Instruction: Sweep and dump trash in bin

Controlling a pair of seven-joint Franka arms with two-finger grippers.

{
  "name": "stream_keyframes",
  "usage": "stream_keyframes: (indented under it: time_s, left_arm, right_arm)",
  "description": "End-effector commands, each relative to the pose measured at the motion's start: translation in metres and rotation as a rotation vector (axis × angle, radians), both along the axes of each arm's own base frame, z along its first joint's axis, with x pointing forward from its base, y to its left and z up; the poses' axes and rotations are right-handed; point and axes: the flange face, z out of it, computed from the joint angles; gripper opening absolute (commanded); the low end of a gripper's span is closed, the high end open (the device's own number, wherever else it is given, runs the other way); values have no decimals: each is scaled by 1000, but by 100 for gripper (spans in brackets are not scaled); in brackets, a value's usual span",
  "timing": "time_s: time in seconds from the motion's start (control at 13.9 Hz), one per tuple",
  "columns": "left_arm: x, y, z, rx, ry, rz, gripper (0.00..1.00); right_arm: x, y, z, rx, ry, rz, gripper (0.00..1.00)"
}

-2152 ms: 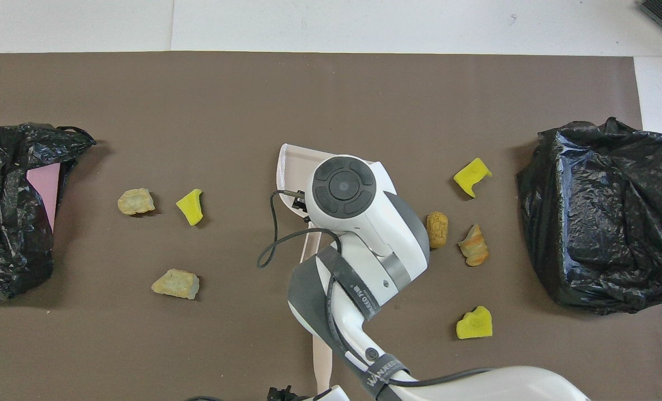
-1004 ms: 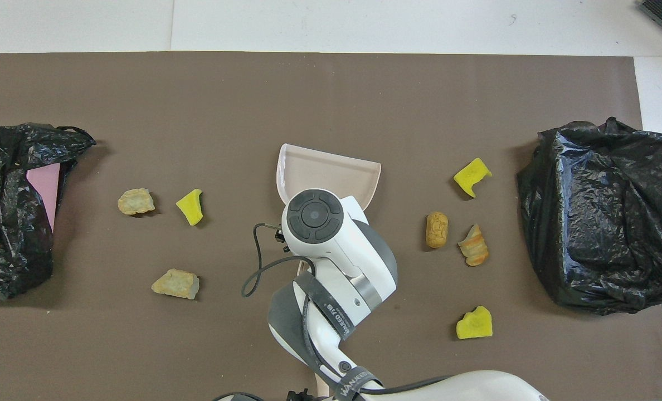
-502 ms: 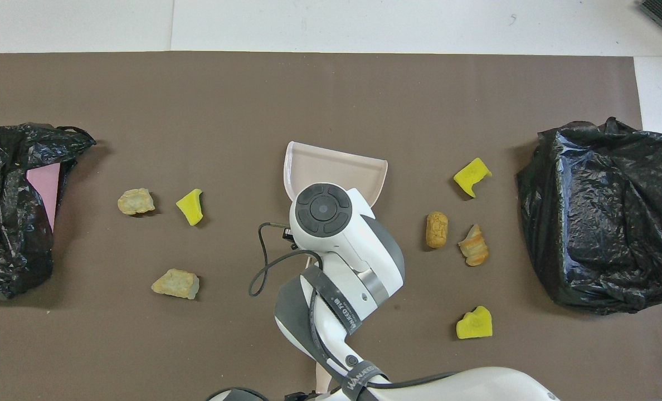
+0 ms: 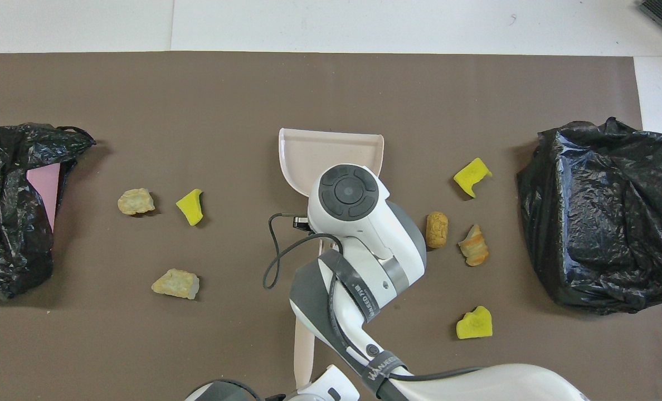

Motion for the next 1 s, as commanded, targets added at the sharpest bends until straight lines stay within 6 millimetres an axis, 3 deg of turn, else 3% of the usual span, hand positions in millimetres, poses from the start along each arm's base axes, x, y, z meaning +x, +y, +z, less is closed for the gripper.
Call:
stream_keyframes:
  time_s: [0.0,0.14,0.36,0.57,0.79,0.93]
  left_arm:
    - [42,41,16,-7,0,157,0]
    - [75,83,28,-13,-5,278,0]
    - [97,134,43,9,11,399,0]
    - [102,173,41,52,66,487,0]
    - [93,210,33,78,108,565,0]
    - [89,215,30,73,110,556,0]
  right_arm:
    - [5,-17,7,5,-7,142,0]
    - [11,-33,3,-8,14,297,0]
    - [16,-51,0,-15,36,484,0]
    - [14,-58,-3,-70,46,767,0]
    - [15,-61,-3,-93,39,1013,0]
    - [14,-63,-2,-130,40,1161,0]
